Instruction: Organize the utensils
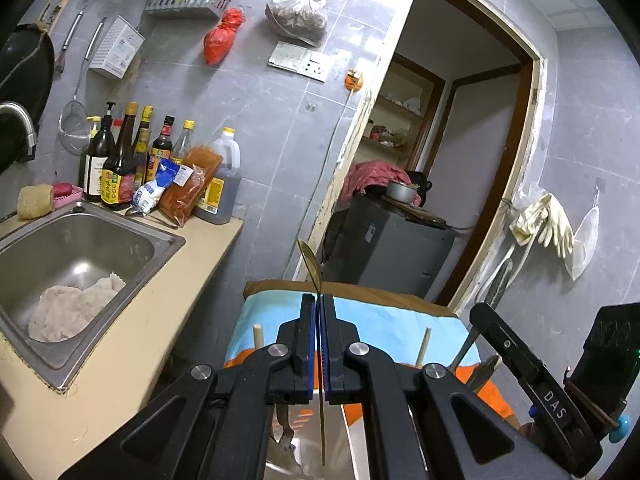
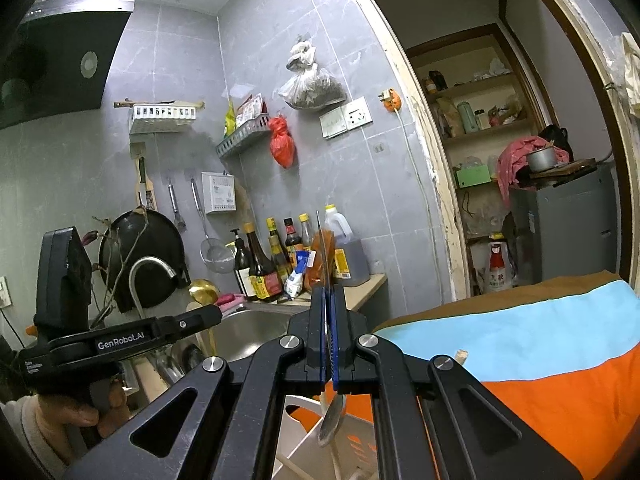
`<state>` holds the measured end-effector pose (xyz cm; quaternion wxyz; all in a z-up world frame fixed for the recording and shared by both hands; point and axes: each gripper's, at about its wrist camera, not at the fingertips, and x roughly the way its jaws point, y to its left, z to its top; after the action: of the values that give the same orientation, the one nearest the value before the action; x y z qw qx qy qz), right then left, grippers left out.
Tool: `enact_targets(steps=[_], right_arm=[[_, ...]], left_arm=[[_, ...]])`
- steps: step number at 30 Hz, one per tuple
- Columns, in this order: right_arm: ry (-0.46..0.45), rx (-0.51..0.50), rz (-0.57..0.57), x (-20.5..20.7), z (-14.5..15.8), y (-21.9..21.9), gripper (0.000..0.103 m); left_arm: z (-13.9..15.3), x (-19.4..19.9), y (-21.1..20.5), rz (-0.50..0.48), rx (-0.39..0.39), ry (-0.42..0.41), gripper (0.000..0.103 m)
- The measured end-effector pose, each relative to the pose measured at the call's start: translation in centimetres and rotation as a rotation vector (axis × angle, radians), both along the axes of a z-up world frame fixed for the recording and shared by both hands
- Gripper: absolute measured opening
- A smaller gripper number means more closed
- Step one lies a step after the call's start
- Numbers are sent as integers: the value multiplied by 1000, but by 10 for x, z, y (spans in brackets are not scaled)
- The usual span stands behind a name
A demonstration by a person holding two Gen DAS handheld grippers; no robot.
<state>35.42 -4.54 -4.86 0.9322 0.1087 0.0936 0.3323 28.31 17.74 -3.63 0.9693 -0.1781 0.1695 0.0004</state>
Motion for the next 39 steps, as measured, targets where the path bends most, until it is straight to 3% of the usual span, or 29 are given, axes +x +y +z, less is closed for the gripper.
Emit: enact_targets(steps=[10,13,15,16,20,22,26,31,36,39], right_arm=[[36,-62,-12,-5,6,-1,3],[45,-67,-21,-9,11,-3,3],[47,-68,-27,-11,15,-5,6],[48,-69,-30,-12,16,-5,7],[63,-59,-45,-13,23,-9,28],[56,-53,-52,-15,29,-12,29],[40,-59,-68,-21,41,-22,30],[33,-47,-100,-33,55,-40,46],[52,-53,-137,-51,69,-66,68],[68,-58,-157,-66,75,-86,76]], left_arm=[[3,-3,-3,-29,8,72,4],[5,-5,-3,-44,3,93,16],[6,-5,-4,-59,-2,98,32],[7,-6,-4,-61,-5,99,33],[14,-10,-5,-53,-7,102,36],[19,-13,-7,-47,-11,96,39],[29,-21,-16,-35,-6,70,52],[40,-35,-33,-20,4,51,67],[52,-58,-52,8,6,33,88],[57,-75,-66,19,8,29,98]])
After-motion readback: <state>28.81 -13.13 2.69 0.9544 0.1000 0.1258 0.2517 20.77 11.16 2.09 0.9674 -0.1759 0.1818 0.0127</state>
